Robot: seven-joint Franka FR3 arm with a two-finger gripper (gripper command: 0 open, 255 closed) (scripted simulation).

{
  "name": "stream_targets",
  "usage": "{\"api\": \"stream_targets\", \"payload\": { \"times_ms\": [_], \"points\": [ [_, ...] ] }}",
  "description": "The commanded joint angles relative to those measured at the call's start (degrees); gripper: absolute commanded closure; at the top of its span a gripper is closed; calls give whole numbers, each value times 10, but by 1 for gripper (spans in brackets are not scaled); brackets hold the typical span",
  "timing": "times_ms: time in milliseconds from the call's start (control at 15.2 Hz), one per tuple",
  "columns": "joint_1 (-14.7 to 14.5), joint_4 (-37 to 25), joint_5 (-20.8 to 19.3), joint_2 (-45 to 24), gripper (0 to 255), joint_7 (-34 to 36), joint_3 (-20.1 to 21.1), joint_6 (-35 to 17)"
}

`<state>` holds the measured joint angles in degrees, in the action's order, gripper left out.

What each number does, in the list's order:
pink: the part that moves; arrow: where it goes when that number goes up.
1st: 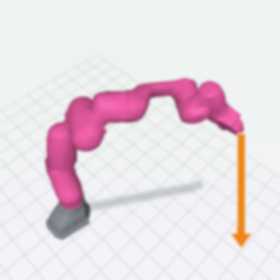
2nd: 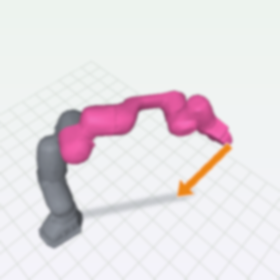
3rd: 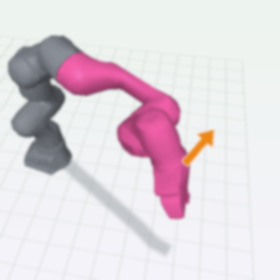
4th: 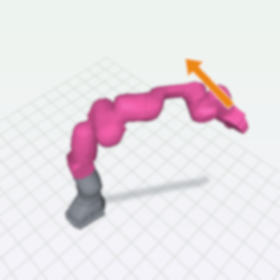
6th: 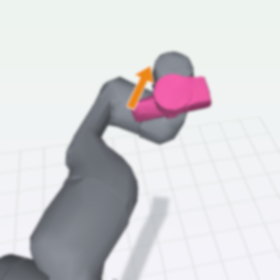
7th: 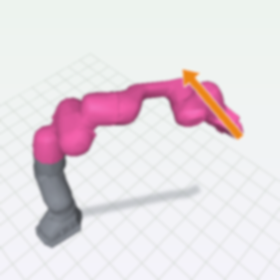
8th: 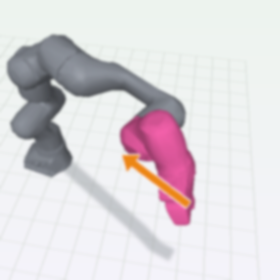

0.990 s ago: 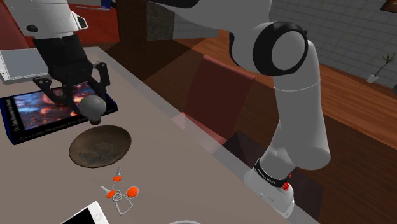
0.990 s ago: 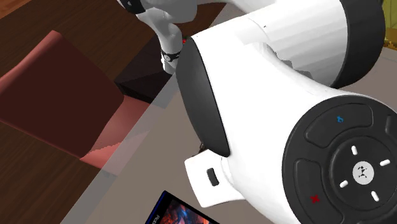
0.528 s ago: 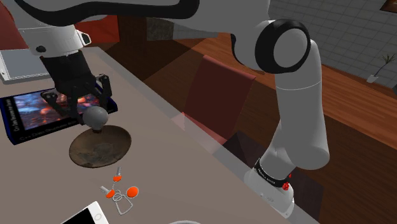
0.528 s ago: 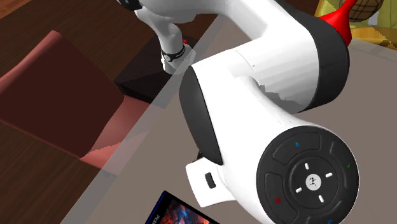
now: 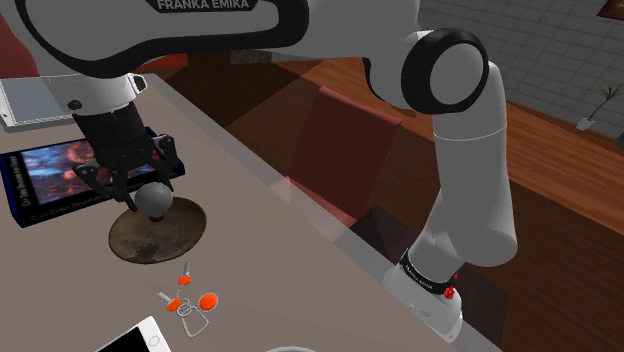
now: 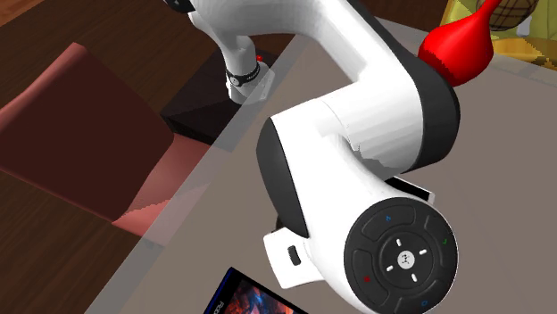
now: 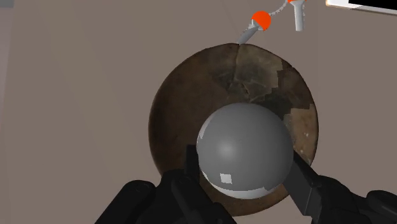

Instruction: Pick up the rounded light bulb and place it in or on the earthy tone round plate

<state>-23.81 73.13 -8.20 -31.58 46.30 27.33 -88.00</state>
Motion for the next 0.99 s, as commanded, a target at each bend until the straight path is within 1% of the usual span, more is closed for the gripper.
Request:
{"api": "stream_targets", "payload": {
  "times_ms": [0,264,330,660,924],
  "points": [
    [0,1,0,0,255,0,0,-1],
    [0,1,0,0,255,0,0,-1],
    [0,1,0,0,0,0,0,-1],
    [0,1,0,0,0,0,0,-1],
    [-27,-140,-13,-42,0,0,-4,96]
  ]
}}
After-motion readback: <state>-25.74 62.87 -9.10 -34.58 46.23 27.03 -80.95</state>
